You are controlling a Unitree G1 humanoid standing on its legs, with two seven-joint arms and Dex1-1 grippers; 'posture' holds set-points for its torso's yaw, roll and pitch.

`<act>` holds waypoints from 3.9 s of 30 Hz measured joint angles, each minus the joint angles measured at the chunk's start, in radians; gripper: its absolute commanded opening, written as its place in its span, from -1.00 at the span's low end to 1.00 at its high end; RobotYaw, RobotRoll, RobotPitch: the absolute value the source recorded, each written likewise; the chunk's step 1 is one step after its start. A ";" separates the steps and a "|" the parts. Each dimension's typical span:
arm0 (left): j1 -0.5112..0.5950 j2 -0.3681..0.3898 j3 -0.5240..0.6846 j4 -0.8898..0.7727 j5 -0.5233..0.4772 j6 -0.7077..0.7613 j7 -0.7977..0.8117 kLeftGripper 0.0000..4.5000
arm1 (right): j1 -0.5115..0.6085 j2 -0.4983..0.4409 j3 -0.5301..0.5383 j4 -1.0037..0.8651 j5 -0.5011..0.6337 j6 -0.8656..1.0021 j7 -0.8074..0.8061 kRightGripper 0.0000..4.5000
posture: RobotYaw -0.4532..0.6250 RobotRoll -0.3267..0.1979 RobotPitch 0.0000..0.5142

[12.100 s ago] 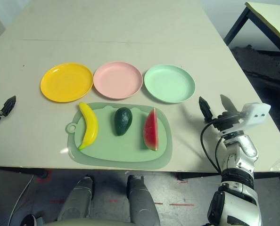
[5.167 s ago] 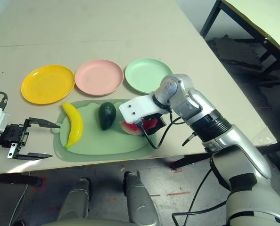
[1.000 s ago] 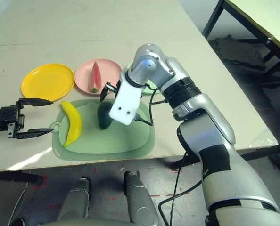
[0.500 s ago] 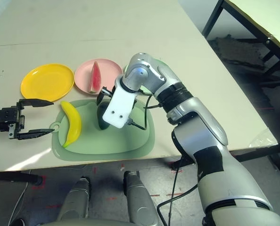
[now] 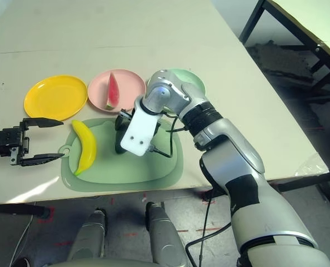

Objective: Place the fruits into color-matched plates.

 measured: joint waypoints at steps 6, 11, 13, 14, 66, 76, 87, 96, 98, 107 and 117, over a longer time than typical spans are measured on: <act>0.003 0.000 0.003 -0.006 0.000 0.000 0.000 1.00 | 0.004 0.000 0.000 -0.003 0.000 0.037 0.013 0.66 | -0.14 0.25 -0.05; 0.004 0.000 0.003 -0.006 0.000 -0.002 0.000 1.00 | 0.008 -0.001 0.000 -0.011 0.001 0.061 0.023 0.34 | -0.15 0.25 -0.04; 0.004 0.000 0.003 -0.006 0.001 -0.005 0.000 1.00 | 0.008 -0.001 0.000 -0.012 0.001 0.070 0.025 0.34 | -0.15 0.25 -0.04; 0.004 0.000 0.003 -0.005 0.001 -0.007 0.000 1.00 | 0.008 -0.001 0.000 -0.012 0.001 0.075 0.026 0.34 | -0.16 0.25 -0.05; -0.039 -0.019 -0.001 0.006 0.033 -0.025 0.005 1.00 | -0.215 -0.126 -0.051 0.631 -0.343 0.388 -0.608 0.99 | -0.19 0.25 -0.16; -0.146 0.070 -0.042 0.109 0.100 -0.110 -0.107 1.00 | -0.098 -0.171 -0.306 0.248 0.053 0.449 -0.085 0.99 | -0.22 0.25 -0.11; -0.227 0.130 -0.162 0.187 0.099 -0.200 -0.155 1.00 | 0.456 -0.178 -0.527 -0.672 0.622 1.344 0.037 0.99 | -0.23 0.25 -0.08; -0.442 0.103 -0.359 0.330 0.185 -0.401 -0.156 1.00 | 0.782 -0.095 -0.574 -0.862 0.767 1.324 -0.114 0.99 | -0.24 0.25 -0.09; -0.504 0.078 -0.404 0.383 0.224 -0.450 -0.156 1.00 | 0.843 -0.074 -0.563 -0.866 0.757 1.225 -0.125 0.99 | -0.26 0.25 -0.09; -0.634 -0.007 -0.545 0.483 0.275 -0.496 -0.156 1.00 | 0.887 0.014 -0.539 -0.767 0.653 0.904 -0.296 0.99 | -0.30 0.25 -0.08; -0.652 -0.002 -0.675 0.486 0.206 -0.480 -0.156 1.00 | 0.991 0.040 -0.521 -0.777 0.591 0.864 -0.459 0.99 | -0.36 0.25 -0.09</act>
